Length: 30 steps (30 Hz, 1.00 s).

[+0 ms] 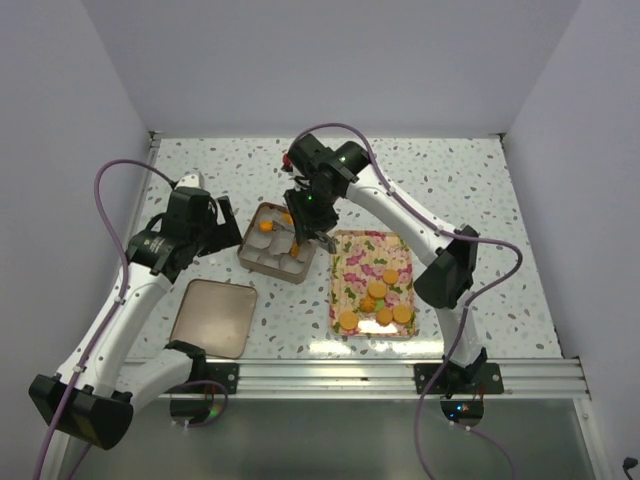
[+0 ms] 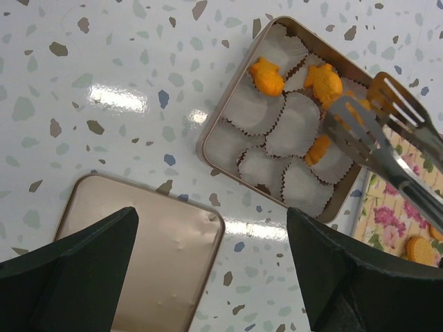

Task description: Pack the cookies

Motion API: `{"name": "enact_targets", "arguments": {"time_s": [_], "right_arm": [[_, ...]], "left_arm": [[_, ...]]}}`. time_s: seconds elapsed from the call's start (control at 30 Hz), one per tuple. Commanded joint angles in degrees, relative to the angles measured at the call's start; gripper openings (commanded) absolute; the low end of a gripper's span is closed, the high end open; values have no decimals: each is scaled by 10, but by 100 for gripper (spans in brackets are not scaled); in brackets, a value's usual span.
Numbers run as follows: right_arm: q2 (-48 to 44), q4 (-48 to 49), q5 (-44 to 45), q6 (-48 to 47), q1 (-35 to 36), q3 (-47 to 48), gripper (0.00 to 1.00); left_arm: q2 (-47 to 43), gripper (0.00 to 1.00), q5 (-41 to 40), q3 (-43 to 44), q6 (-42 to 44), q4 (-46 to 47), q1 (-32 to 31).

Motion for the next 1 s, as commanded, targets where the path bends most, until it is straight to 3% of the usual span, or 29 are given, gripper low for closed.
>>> {"name": "enact_targets", "arguments": {"time_s": [0.0, 0.3, 0.43, 0.97], "right_arm": [[14, -126, -32, 14, 11, 37, 35], [24, -67, -41, 17, 17, -33, 36], [38, -62, -34, 17, 17, -30, 44], [63, -37, -10, 12, 3, 6, 53]], "left_arm": [[5, 94, -1, 28, 20, 12, 3], [3, 94, -8, 35, 30, -1, 4], [-2, 94, -7, 33, 29, -5, 4], [-6, 94, 1, 55, 30, -21, 4]]}}
